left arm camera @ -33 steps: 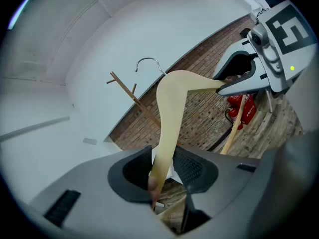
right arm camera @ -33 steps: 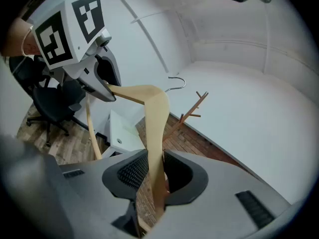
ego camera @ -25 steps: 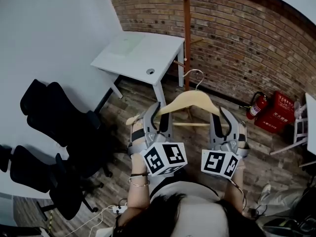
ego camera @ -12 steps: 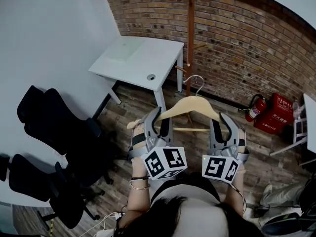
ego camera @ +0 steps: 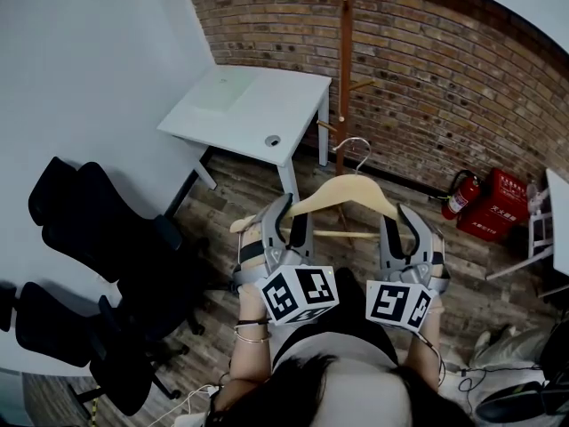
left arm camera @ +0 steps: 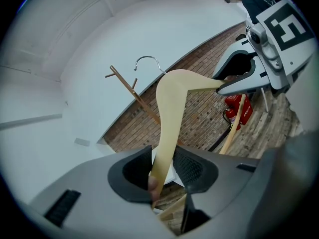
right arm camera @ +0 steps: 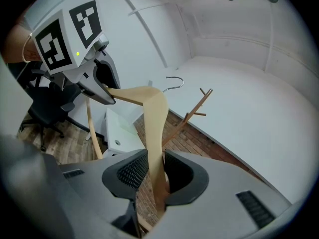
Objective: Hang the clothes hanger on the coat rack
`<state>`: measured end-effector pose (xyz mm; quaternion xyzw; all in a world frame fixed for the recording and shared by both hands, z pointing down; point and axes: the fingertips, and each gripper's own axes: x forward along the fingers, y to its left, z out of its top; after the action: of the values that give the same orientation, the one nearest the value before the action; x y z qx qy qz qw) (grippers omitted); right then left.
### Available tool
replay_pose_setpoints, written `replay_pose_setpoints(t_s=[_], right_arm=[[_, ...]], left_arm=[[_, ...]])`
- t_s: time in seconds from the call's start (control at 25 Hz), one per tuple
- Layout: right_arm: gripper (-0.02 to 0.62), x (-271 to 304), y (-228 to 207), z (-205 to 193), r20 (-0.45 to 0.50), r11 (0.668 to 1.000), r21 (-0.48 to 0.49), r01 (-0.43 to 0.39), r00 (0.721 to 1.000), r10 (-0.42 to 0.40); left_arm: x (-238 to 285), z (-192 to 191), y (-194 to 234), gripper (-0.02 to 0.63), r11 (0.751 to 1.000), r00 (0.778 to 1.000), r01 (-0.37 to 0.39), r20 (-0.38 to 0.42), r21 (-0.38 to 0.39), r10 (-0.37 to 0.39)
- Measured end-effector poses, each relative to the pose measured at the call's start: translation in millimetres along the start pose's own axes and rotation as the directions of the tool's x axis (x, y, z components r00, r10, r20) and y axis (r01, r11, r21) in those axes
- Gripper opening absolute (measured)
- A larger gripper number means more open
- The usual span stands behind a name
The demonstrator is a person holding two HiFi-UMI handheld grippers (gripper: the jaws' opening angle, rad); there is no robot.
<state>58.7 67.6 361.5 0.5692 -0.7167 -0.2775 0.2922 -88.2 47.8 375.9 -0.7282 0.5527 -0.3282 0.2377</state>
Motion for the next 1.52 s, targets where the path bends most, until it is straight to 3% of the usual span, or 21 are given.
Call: replay_pose_setpoints(t_s=[1.52], right_arm=[[0.118, 130.2, -55.0, -17.1, 0.036, 0.999, 0.006, 0.034, 0.999, -0.034]], left_arm=[[135.6, 29.9, 32.8, 0.132, 1.0, 1.0, -0.021, 0.016, 0.014, 0.02]])
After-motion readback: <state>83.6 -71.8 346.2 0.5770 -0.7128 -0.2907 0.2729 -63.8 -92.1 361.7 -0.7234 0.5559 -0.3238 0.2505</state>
